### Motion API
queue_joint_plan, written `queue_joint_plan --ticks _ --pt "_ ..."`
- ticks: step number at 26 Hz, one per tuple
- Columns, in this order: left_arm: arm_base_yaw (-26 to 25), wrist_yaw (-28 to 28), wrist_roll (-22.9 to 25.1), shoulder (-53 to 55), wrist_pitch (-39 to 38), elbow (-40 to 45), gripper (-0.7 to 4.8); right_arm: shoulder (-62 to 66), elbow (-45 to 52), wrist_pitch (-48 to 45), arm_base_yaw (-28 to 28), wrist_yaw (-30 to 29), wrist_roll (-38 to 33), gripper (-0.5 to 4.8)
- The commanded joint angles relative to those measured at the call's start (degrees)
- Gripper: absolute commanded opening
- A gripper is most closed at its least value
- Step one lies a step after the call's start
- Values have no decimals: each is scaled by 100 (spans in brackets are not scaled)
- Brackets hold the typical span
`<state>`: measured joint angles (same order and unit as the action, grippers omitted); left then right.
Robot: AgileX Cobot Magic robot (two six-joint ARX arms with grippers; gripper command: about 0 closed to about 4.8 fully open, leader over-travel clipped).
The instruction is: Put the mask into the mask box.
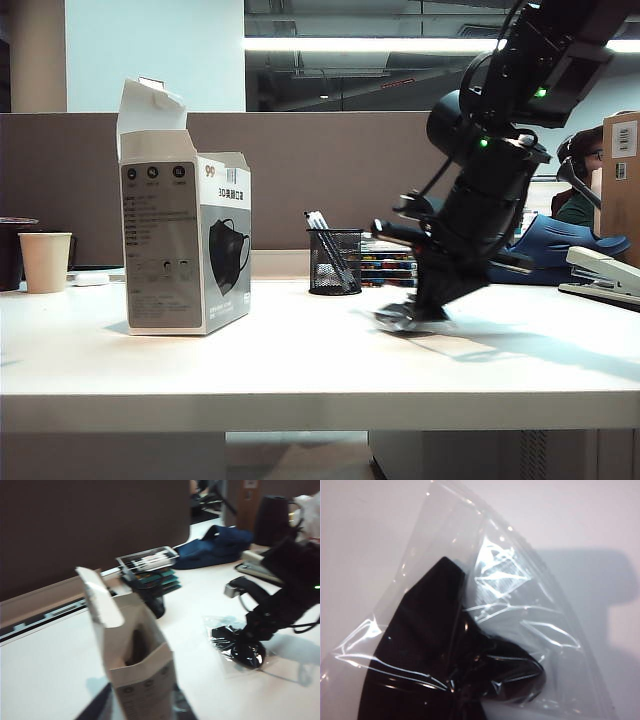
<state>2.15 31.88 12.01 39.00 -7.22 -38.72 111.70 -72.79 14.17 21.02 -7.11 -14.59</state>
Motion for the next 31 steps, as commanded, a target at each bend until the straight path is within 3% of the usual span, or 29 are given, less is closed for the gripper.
queue_joint_plan --ticks 1,17,22,31 --pt "-9 -140 17 238 354 -44 157 -286 -26 -527 7 -192 9 -8" --pt "-4 -101 0 2050 2181 -44 157 -841 -26 -2634 50 -1873 -245 -8" --pt "-2 -55 -72 2406 2730 -46 157 -841 -26 -2885 214 -1891 -374 -8" --pt "116 70 -149 2601 2791 -50 157 -841 -26 -2990 258 -1873 -389 -8"
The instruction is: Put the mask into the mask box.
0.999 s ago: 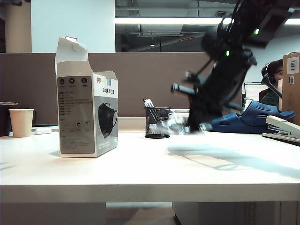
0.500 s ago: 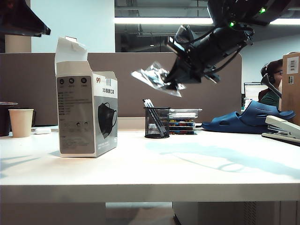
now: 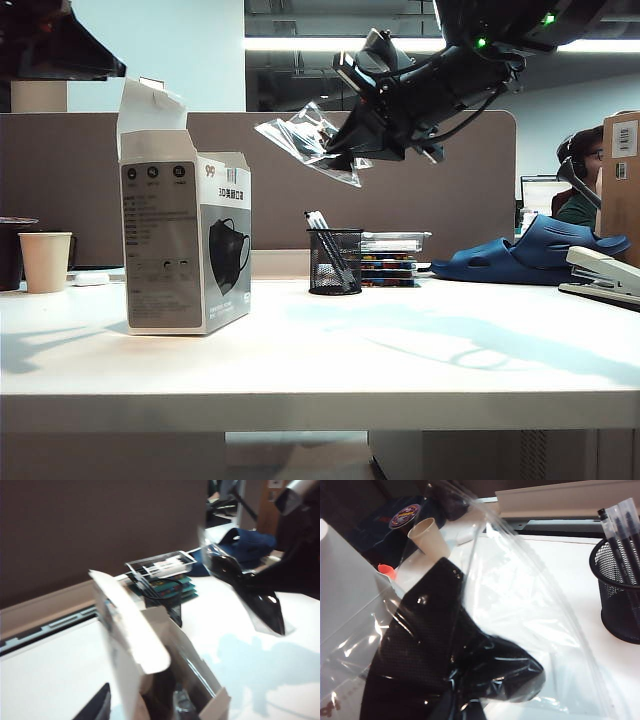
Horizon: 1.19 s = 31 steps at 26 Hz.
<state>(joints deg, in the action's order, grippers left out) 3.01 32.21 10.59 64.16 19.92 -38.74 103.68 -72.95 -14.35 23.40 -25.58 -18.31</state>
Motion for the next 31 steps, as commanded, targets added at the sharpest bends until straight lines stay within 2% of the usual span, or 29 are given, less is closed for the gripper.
queue_joint_plan --ticks 1,7,14,17,20,28,31 --pt "68 17 -2 138 94 -48 157 -39 -11 -140 28 -26 -20 -8" --pt "85 -155 -7 557 669 -50 156 -39 -11 -179 61 -195 -186 -8" --pt "138 -280 -11 890 962 -129 147 -39 -11 -848 199 -479 -177 -8" --pt "157 -245 -11 962 1088 -149 54 -31 -11 -1185 282 -518 -131 -8" --pt "166 -236 -13 999 1091 -151 -3 -26 -11 -1495 348 -470 -103 -8" --pt "195 507 -37 1016 1078 -151 -6 107 -11 -2164 527 -393 33 -8" --pt "195 557 -179 1016 1067 -151 -6 162 -11 -2288 621 -409 199 -8"
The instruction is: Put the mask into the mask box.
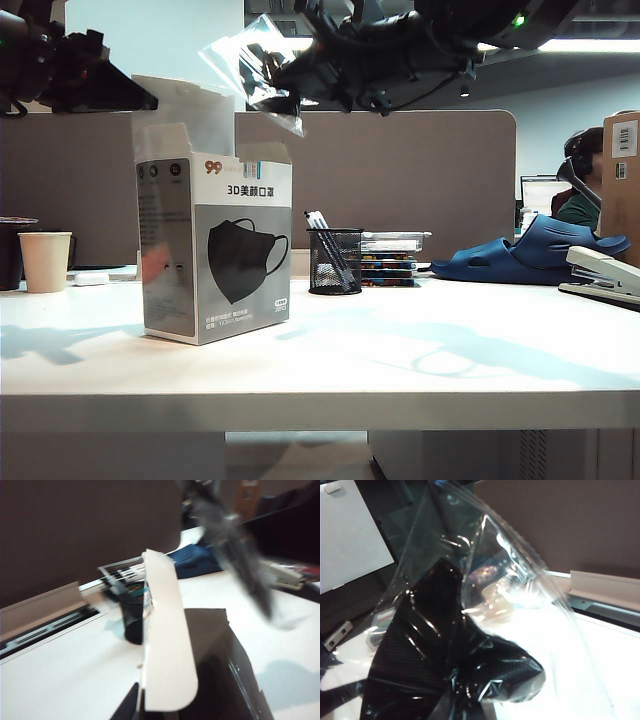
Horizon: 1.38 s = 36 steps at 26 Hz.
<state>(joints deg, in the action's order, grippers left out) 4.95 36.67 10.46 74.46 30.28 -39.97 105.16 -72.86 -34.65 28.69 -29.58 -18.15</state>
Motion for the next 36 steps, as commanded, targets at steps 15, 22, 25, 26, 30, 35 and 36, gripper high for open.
queue_joint_plan --ticks 15,22,25,26,30,35,36 --pt "-2 752 -380 -13 39 -28 -6 651 -20 -610 411 308 1556 -8" --pt "-4 649 -374 -13 68 -28 -6 671 -20 -15 422 245 2000 -8" --pt "-4 352 -361 -13 70 -28 -6 664 -20 256 448 223 2013 -8" --pt "-4 234 -363 -13 70 -28 -6 654 -20 299 450 221 2015 -8" --pt "-7 -28 -361 -13 70 -28 -6 592 -20 350 455 214 2009 -8" --pt "-4 -369 -361 -13 72 -28 -6 258 -20 640 455 -138 2009 163" --pt "-4 -367 -361 -13 74 -28 -6 212 -20 734 455 -138 2011 184"
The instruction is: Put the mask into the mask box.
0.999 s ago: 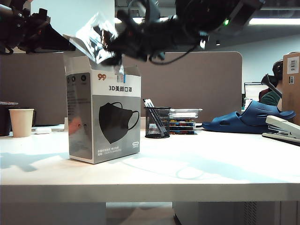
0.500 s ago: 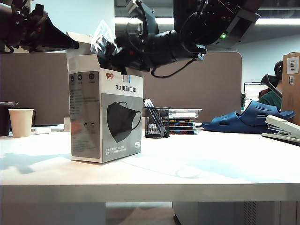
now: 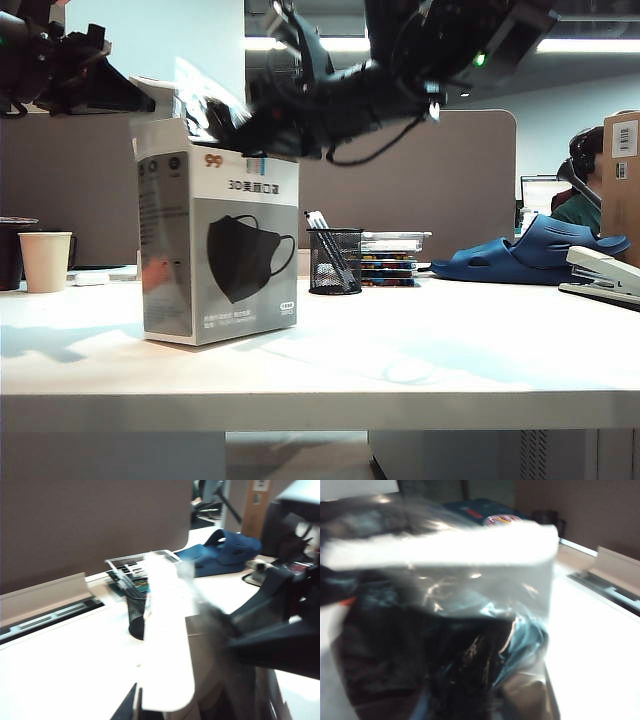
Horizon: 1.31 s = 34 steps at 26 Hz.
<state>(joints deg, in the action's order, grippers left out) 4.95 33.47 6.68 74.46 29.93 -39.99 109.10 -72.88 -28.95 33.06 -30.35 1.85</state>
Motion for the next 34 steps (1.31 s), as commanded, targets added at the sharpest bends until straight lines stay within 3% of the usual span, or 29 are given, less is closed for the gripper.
queue_joint_plan --ticks 1,4,11,13,16,19,21,23,24,30,32,34 --pt "-4 -48 17 -13 109 -26 -6 -212 -17 243 17 -63 11 198" --pt "-4 -48 17 -13 109 -26 -6 -227 -17 603 17 -68 9 234" --pt "-4 -63 26 -13 109 -26 -6 -227 -17 1436 22 -66 11 233" --pt "-4 -247 39 -13 109 -26 -6 -262 -17 1547 22 -90 9 219" --pt "-4 -638 39 -13 107 -26 -6 -374 -17 1722 22 -205 9 133" --pt "-4 -955 37 -13 111 -26 -6 -514 -17 1827 22 -435 9 122" --pt "-4 -1014 37 -13 116 -26 -6 -608 -17 1862 22 -608 9 153" --pt "-4 -1010 37 -13 149 -26 -6 -702 -17 1849 22 -673 7 239" --pt "-4 -1012 37 -13 162 -26 -6 -713 -17 1840 22 -693 9 256" --pt "-4 -1040 37 -15 323 -26 -6 -728 -17 1869 20 -658 -33 264" --pt "-4 -1239 37 -15 323 -26 -6 -728 -17 1985 13 -363 -31 171" --pt "-4 -1561 37 -13 319 -26 -6 -728 -17 2033 2 -157 -31 22"
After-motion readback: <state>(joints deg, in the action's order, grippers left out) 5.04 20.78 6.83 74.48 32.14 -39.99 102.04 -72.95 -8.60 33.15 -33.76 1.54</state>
